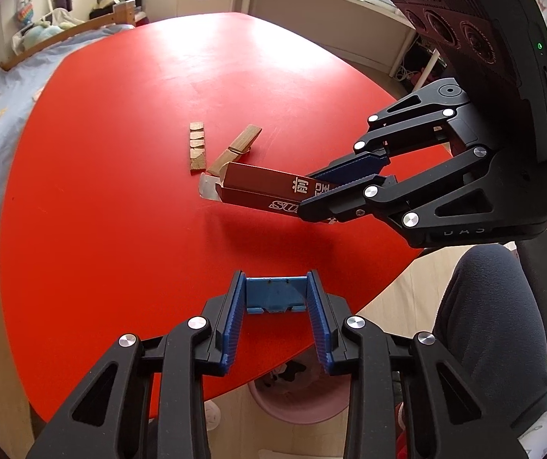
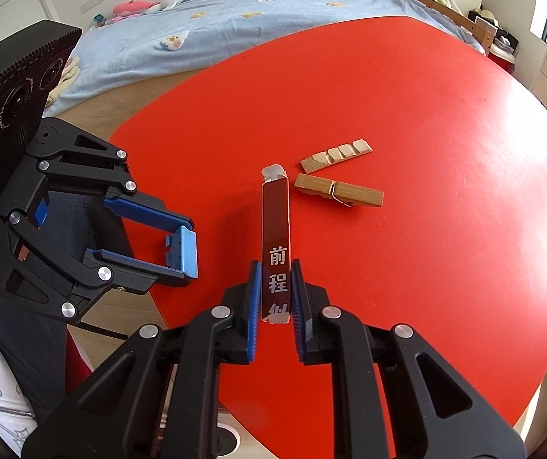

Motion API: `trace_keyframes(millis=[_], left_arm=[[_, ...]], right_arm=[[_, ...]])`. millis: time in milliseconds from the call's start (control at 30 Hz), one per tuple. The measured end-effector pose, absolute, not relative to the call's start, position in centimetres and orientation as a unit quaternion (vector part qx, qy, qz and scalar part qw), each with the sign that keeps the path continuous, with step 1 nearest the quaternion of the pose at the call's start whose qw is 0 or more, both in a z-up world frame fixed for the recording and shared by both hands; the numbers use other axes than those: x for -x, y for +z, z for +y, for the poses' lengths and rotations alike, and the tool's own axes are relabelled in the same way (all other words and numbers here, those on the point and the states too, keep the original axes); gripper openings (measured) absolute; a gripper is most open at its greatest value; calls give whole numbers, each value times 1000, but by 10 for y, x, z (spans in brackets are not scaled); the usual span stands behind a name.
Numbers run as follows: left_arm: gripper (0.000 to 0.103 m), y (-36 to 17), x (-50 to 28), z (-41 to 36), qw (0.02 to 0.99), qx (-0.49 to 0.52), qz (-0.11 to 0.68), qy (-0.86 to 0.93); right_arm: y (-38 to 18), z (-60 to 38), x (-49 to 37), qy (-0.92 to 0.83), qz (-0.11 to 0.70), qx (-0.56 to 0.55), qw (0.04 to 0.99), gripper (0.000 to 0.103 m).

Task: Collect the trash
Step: 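Carry the card and carton over the wastebasket and open both tools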

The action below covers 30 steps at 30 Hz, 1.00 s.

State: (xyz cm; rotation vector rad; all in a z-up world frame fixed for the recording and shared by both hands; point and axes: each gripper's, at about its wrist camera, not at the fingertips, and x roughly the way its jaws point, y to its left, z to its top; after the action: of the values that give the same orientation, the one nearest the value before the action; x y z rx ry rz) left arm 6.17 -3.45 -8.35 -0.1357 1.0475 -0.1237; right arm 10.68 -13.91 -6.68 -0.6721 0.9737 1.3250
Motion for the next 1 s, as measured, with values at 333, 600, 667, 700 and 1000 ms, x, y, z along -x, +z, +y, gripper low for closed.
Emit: trace_keyframes(millis=[333, 600, 667, 700, 1000], left_arm=[[32, -61, -48, -34, 871, 71, 482, -61], [32, -40, -30, -42, 878, 69, 469, -67], [32, -37, -26, -44, 879, 71, 466, -68], [32, -36, -25, -45, 880, 70, 465, -69], [32, -30, -8, -54, 882, 72, 459, -78]], right_arm=[[-42, -164, -97, 556, 425, 265, 663, 14], [-19, -197, -78, 534, 420, 235, 695, 14], [-16, -205, -72, 528, 419, 231, 701, 14], [-15, -208, -68, 525, 419, 228, 704, 14], [-13, -243, -35, 515, 426, 202, 716, 14]])
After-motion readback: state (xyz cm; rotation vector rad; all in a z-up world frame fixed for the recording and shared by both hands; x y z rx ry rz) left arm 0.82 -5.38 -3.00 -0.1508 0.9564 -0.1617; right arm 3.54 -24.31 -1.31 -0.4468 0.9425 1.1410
